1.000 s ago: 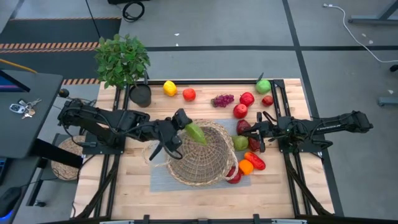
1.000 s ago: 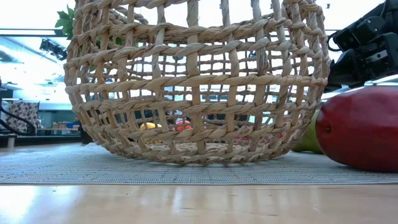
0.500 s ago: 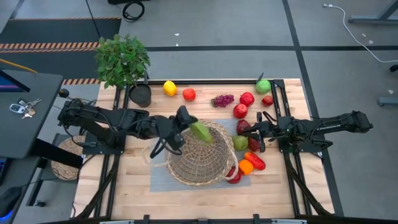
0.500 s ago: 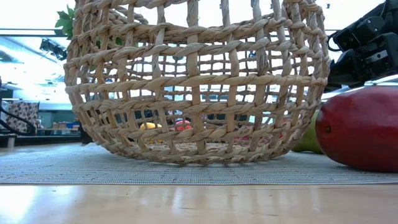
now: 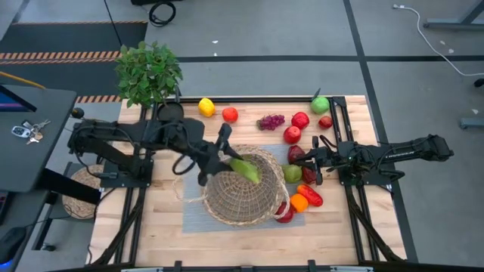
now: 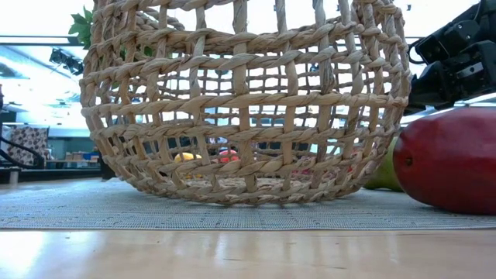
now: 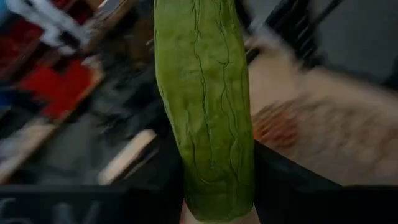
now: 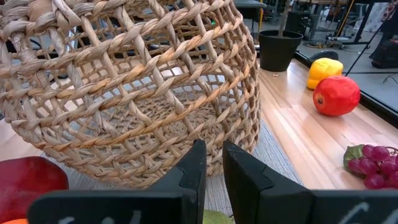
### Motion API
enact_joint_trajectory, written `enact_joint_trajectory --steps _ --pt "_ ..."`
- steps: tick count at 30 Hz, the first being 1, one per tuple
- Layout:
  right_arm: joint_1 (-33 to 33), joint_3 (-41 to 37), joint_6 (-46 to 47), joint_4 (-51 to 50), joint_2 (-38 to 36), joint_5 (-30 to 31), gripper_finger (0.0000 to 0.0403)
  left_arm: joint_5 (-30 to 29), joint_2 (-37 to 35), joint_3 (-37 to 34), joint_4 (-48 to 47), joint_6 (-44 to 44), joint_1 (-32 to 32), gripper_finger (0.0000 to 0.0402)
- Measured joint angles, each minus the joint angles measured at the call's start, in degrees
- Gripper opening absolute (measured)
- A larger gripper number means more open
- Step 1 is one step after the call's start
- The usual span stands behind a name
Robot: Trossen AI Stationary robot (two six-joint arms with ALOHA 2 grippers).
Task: Build produce basket
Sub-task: Put the cucumber into the basket
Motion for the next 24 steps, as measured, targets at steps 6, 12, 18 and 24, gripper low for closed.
enact_joint_trajectory --steps 6,12,18,24 --pt "-0.01 -0.02 0.01 0.0 0.0 0.01 0.0061 14.11 -0.19 0.04 2.19 -15.11 3.96 0.0151" --pt "0.02 0.0 0.0 0.03 0.0 0.0 0.0061 17.63 -0.15 -0.35 2.13 -36.73 5.32 0.0152" --pt "-0.01 0.0 0.02 0.0 0.0 0.02 0.0061 17.66 -0.15 -0.35 1.43 -39.87 5.15 0.0149" --pt "0.0 0.0 0.01 0.02 0.0 0.02 0.0061 17.66 -0.15 -0.35 1.34 -39.77 5.1 0.0147"
